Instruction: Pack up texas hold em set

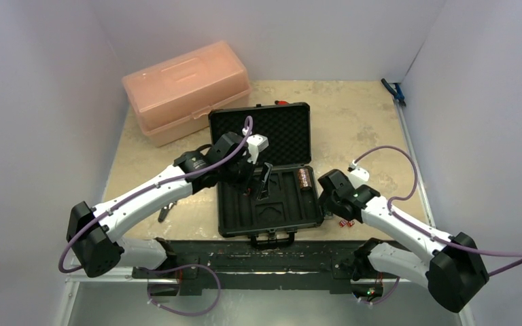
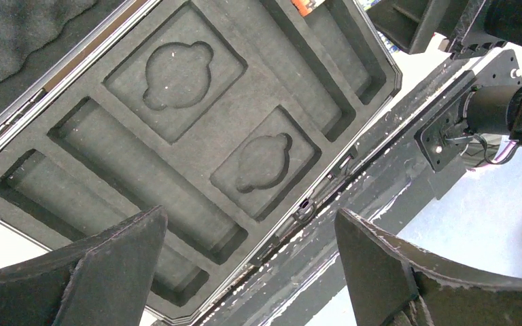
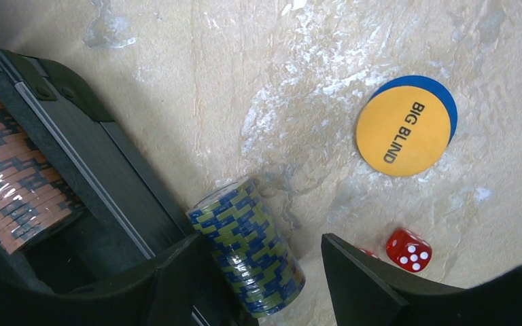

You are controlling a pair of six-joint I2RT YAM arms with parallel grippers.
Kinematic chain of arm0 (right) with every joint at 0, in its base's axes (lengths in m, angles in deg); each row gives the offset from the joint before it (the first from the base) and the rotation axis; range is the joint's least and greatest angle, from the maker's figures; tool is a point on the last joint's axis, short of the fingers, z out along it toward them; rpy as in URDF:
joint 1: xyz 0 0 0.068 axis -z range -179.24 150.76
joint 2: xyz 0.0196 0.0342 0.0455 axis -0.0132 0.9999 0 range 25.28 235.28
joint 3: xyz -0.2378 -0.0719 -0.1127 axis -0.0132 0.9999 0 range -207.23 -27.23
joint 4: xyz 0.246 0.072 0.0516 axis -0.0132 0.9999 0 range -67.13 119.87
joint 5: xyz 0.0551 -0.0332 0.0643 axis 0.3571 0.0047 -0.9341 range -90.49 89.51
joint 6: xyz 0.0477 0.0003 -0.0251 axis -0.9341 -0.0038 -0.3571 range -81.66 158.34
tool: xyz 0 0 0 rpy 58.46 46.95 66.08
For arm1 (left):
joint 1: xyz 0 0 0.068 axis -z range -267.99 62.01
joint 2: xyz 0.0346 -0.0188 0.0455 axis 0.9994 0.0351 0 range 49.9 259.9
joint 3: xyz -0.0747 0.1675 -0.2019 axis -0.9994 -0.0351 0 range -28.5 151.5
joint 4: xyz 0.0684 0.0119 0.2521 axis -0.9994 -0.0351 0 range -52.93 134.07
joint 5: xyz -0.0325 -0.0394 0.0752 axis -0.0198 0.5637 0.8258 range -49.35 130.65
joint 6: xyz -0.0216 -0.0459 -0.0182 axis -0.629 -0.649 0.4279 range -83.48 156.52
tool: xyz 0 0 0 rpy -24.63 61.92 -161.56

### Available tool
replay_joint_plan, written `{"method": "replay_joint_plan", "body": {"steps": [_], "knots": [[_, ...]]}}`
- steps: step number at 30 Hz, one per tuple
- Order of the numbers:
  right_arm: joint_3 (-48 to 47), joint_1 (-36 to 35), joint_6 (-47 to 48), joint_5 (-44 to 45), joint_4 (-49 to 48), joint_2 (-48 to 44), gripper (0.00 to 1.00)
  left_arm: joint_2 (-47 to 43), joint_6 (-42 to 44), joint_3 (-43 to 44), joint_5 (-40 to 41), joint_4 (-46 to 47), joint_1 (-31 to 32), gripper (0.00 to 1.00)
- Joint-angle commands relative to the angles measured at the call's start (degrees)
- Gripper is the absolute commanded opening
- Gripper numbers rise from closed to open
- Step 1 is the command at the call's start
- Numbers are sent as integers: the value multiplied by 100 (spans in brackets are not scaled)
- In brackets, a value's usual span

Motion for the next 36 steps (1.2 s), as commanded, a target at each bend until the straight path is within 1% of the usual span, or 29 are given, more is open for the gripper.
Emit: {"method": "replay_joint_plan", "body": {"steps": [1,4,6,9,11,13,21,28,32,36], "knots": [[-41,-14,601,-389,-628,210,69,-14,-55,170,146,194,61,94],[-132,-19,961,-614,-877,425,71,-36,-56,146,178,192,62,94],[-227,-22,1107,-671,-931,536,75,-49,-56,139,197,176,65,94],[-325,-22,1178,-654,-920,622,80,-90,-65,111,233,163,74,94],[-330,-22,1191,-659,-922,634,80,-116,-72,93,259,157,75,94],[-324,-17,1139,-658,-891,634,79,-139,-73,70,278,148,70,94],[-280,-19,931,-569,-627,639,68,-124,-99,38,256,187,91,93],[-210,-20,826,-490,-505,719,66,-66,-159,29,192,294,121,93],[-156,-14,748,-516,-466,706,57,-4,-187,47,157,333,151,93],[-82,-20,716,-581,-439,673,57,24,-204,63,148,358,182,93]]}}
